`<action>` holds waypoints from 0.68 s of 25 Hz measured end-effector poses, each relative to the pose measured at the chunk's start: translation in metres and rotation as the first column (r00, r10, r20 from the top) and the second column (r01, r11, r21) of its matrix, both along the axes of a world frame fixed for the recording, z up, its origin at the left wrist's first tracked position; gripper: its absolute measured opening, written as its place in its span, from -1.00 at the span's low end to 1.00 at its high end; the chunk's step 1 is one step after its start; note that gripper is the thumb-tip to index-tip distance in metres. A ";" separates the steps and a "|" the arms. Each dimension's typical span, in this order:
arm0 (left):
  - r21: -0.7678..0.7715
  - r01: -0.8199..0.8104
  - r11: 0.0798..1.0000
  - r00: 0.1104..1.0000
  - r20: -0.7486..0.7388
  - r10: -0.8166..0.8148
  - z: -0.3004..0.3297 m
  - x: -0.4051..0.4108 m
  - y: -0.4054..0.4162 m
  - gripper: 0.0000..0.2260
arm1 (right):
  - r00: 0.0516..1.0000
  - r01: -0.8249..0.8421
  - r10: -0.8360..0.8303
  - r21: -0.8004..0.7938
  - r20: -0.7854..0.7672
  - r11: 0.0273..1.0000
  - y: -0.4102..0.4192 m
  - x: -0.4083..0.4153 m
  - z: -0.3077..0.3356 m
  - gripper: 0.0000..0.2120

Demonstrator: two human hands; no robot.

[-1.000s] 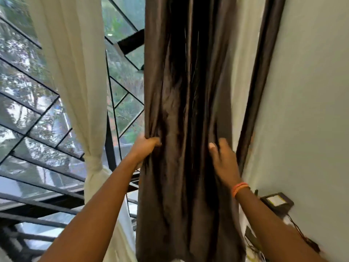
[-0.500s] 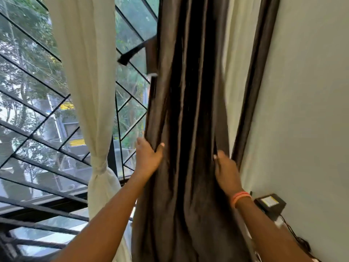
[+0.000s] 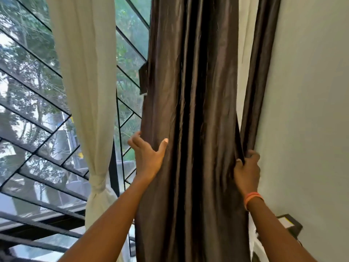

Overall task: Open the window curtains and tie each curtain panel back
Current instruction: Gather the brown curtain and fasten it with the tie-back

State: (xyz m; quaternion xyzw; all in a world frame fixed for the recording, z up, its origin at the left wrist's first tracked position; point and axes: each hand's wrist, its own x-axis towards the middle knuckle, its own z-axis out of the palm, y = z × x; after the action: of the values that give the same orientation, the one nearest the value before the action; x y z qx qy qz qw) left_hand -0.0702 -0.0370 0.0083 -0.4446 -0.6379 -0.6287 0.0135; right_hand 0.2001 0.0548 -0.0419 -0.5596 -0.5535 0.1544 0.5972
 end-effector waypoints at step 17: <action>-0.096 -0.068 0.993 0.998 -0.023 0.066 0.040 0.015 0.072 -0.85 | 0.980 -0.140 0.070 0.389 0.189 0.911 0.061 -0.084 0.054 -0.55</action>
State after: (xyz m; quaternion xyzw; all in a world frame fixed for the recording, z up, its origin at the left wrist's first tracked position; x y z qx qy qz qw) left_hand -0.0554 0.0353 0.0478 -0.4292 -0.6821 -0.5918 0.0192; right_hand 0.1158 0.1158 0.0122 -0.4061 -0.6518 0.0214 0.6401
